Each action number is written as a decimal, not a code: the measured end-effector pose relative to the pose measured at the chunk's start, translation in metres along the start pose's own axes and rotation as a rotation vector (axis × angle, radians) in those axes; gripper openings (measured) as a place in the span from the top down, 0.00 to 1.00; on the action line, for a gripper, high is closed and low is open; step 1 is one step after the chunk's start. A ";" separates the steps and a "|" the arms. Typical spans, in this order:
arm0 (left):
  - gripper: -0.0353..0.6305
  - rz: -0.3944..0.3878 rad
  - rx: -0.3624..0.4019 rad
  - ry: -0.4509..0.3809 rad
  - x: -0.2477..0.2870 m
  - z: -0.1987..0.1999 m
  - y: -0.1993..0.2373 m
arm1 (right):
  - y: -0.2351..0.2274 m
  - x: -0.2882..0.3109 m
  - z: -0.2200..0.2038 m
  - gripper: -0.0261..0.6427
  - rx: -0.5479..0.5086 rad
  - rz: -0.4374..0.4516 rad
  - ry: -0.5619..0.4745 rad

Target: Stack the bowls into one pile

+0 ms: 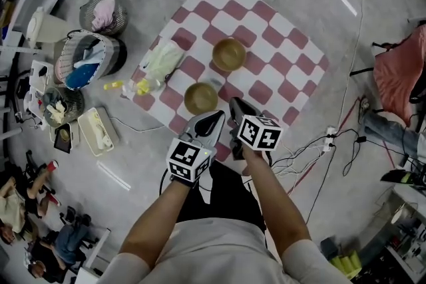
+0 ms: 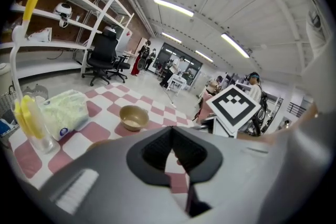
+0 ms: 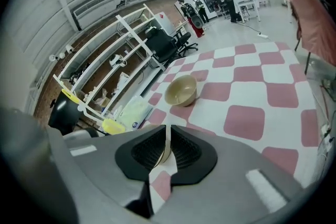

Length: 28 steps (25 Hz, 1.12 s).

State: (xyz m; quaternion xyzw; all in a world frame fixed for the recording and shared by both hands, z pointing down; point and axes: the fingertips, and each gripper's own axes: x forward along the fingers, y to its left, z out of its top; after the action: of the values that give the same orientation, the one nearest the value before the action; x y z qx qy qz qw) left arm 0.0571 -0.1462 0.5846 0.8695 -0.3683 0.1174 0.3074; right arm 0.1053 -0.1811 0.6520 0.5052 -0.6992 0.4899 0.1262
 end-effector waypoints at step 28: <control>0.94 0.054 -0.009 -0.014 0.069 0.030 0.023 | -0.062 0.080 0.074 0.88 0.239 0.054 -0.055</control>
State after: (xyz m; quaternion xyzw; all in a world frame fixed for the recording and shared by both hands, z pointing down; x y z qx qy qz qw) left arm 0.0885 -0.2168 0.6014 0.8588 -0.3942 0.1177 0.3053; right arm 0.1434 -0.2885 0.7038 0.5111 -0.6523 0.5588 0.0327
